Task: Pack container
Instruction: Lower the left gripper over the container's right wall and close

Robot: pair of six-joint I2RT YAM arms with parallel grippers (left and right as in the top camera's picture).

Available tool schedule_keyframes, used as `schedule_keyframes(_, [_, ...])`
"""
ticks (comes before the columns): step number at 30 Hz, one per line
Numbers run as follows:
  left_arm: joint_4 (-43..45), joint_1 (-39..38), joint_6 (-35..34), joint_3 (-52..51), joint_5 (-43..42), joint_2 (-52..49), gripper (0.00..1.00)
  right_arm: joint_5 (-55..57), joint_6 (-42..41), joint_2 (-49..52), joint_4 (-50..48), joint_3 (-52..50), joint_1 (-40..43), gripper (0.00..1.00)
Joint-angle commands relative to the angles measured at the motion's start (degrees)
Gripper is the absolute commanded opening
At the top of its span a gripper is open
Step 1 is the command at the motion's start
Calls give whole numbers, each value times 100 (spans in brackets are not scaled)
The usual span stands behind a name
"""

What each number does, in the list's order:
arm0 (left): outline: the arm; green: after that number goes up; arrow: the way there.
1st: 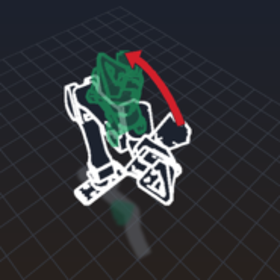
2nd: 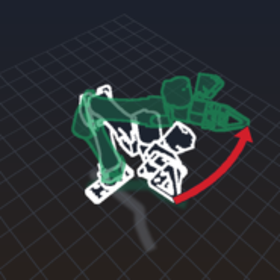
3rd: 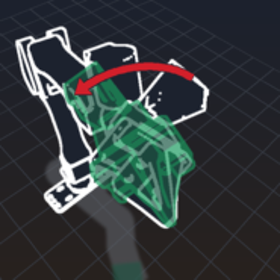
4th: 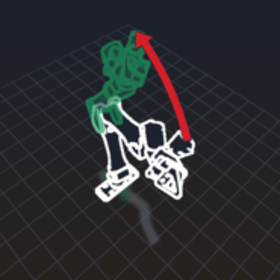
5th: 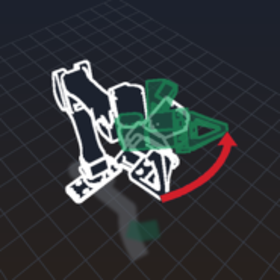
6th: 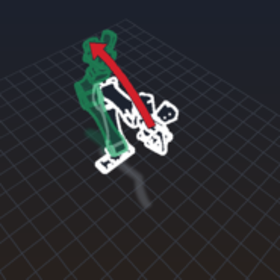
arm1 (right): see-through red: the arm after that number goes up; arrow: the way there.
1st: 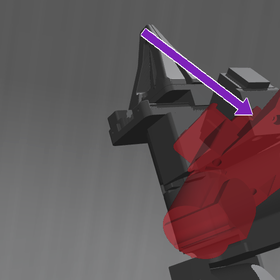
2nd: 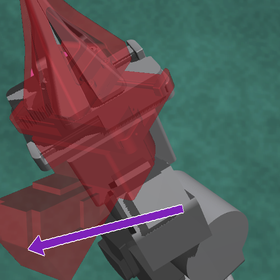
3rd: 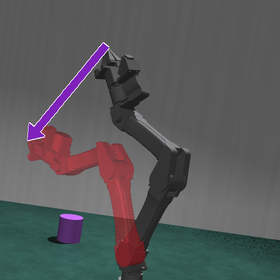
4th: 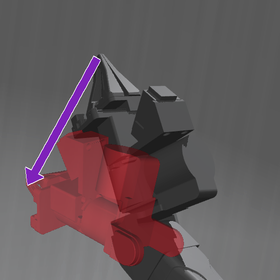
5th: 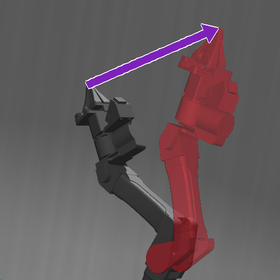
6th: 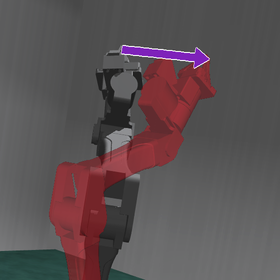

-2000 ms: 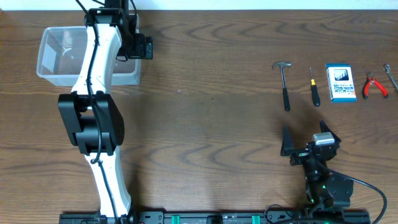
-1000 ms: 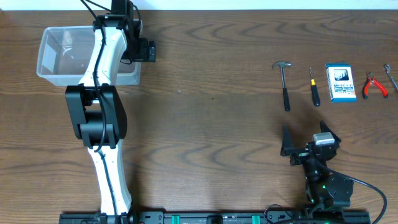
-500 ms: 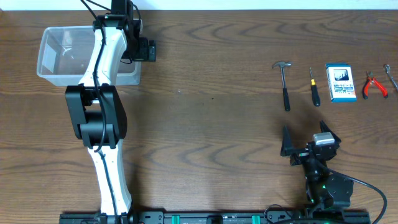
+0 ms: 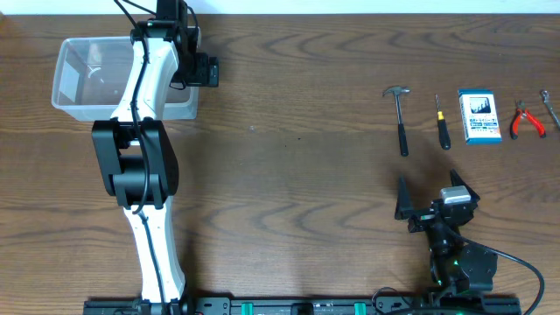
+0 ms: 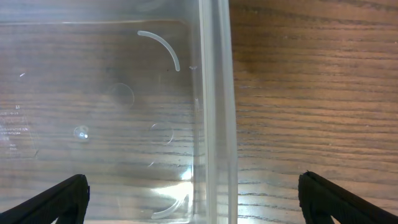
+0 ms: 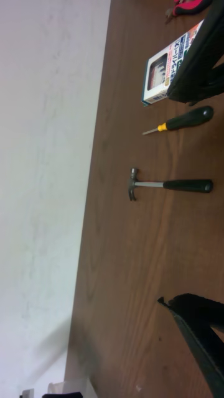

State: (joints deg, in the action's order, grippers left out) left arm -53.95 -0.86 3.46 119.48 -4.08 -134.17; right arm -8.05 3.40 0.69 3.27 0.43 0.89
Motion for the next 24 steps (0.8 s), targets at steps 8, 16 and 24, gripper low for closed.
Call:
schedule_keyframes(8, [-35,-17,79,-13,68,42,96,13,52,-31,24,-11,-55,99])
schedule_keyframes(16, [-37,-17,81,-24,68,42,96,13,52,-31,24,-11,-55,99])
schedule_keyframes(24, [-116,-17,79,-28,68,-92,96,13,52,-31,24,-11,-55,99])
